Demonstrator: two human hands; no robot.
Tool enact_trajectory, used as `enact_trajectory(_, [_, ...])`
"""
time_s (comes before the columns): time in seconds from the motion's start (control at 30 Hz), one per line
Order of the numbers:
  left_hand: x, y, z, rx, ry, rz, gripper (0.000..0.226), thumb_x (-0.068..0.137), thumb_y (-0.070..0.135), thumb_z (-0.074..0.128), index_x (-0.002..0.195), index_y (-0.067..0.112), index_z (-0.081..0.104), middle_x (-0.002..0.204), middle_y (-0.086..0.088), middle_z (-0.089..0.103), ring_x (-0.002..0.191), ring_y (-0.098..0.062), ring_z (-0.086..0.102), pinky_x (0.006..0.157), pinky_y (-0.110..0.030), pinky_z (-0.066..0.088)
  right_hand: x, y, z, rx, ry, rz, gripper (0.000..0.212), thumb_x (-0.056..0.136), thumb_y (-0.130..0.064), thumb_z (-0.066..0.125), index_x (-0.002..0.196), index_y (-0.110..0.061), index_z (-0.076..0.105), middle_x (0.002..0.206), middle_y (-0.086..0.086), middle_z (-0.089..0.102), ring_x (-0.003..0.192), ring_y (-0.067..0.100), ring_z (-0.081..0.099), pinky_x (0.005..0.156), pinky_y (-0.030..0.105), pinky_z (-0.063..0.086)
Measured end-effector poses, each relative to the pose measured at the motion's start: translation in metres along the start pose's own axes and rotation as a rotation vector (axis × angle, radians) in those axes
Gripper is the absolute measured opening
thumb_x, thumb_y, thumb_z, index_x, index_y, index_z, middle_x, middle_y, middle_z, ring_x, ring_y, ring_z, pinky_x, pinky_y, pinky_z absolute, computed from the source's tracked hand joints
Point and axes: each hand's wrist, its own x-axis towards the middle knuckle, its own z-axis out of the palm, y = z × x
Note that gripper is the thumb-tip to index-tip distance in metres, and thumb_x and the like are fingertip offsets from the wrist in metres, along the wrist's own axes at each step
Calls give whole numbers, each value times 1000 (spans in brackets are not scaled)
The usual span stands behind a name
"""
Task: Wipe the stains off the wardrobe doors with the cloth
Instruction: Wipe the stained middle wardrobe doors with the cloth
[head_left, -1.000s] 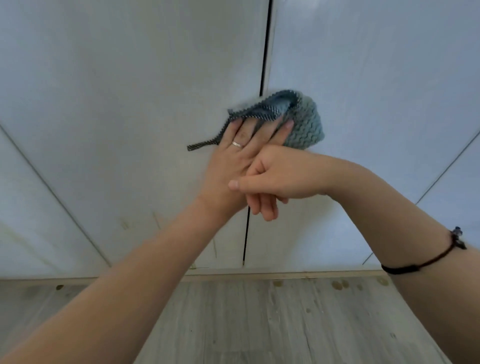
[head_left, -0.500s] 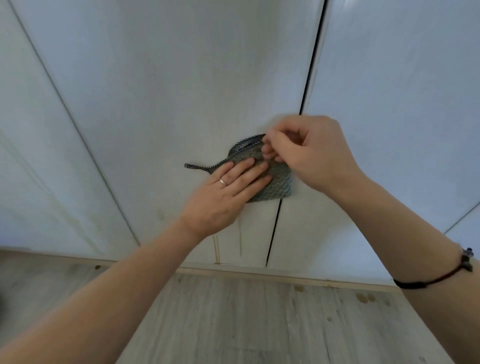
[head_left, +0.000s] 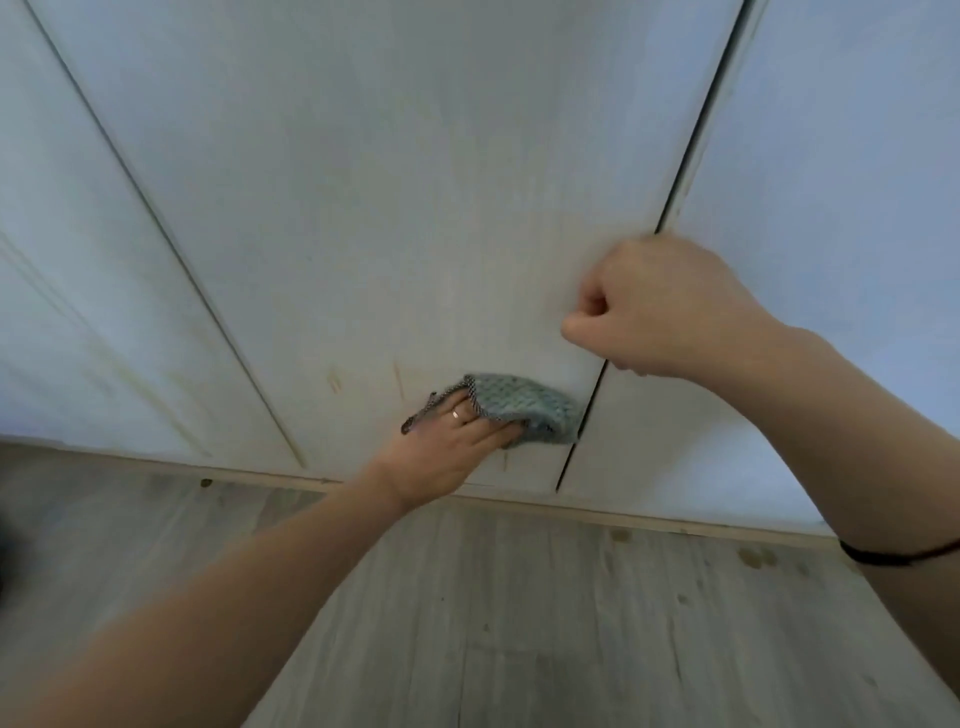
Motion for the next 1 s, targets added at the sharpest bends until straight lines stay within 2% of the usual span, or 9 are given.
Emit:
enact_trajectory(0.1, [-8, -11, -4, -19, -33, 41, 56, 83, 15, 68, 138, 15, 59, 129, -3, 64, 121, -28, 47, 117, -41, 25, 7, 5, 10, 29, 129, 7, 39, 85, -33, 51, 54, -10, 56, 50, 4, 60, 54, 21, 60, 59, 32, 53])
enact_trajectory(0.23, [31, -52, -44, 46, 327, -153, 43, 91, 14, 60, 134, 15, 61, 127, -8, 65, 115, -33, 49, 110, -47, 33, 16, 8, 42, -135, 490, -29, 53, 95, -43, 43, 53, -11, 49, 45, -3, 35, 43, 20, 31, 49, 23, 21])
enact_trajectory(0.33, [47, -42, -37, 49, 414, -290, 41, 92, 14, 57, 132, 13, 62, 123, -8, 63, 106, -34, 48, 107, -49, 32, 18, 15, 65, 1, 797, -70, 50, 96, -33, 54, 49, -15, 49, 45, -5, 29, 40, 22, 33, 49, 23, 21])
enact_trajectory(0.53, [-20, 29, 42, 85, -118, 110, 51, 89, 14, 46, 138, 16, 60, 134, -3, 62, 126, -27, 44, 122, -42, 9, 22, 21, 77, 30, 952, -183, 50, 91, -26, 62, 47, -16, 41, 47, -7, 23, 38, 18, 32, 47, 22, 24])
enact_trajectory(0.67, [-40, 44, 74, 113, -371, 287, 51, 91, 13, 40, 139, 16, 58, 138, 1, 59, 131, -23, 49, 120, -41, 22, 23, 25, 85, 43, 982, -225, 49, 90, -24, 64, 48, -16, 40, 43, -5, 28, 38, 17, 31, 48, 22, 22])
enact_trajectory(0.77, [-53, 47, 94, -49, -456, 143, 50, 101, 47, 36, 150, 52, 26, 140, 45, 24, 130, 23, 27, 118, -13, 7, 22, 32, 88, 23, 1054, -363, 48, 91, -21, 63, 52, -22, 35, 50, -8, 25, 41, 15, 26, 47, 22, 19])
enact_trajectory(0.8, [-55, 48, 98, -109, -460, 153, 51, 100, 48, 40, 149, 51, 26, 140, 44, 23, 129, 25, 25, 118, -12, 7, 21, 36, 91, 12, 1070, -422, 47, 90, -20, 64, 53, -22, 34, 49, -7, 27, 40, 16, 27, 46, 23, 19])
enact_trajectory(0.9, [-44, 48, 85, 26, -356, 355, 46, 83, 16, 60, 128, 12, 64, 128, 0, 65, 123, -19, 57, 119, -37, 23, 24, 42, 95, 4, 1114, -492, 45, 87, -18, 65, 54, -19, 35, 48, -2, 32, 39, 20, 29, 40, 26, 22])
enact_trajectory(1.0, [-14, 33, 57, -93, -23, 172, 52, 87, 9, 51, 139, 10, 56, 134, -6, 60, 126, -27, 51, 121, -39, 19, 25, 40, 98, 24, 1134, -508, 44, 86, -17, 65, 54, -18, 36, 48, -1, 31, 40, 20, 26, 40, 26, 21])
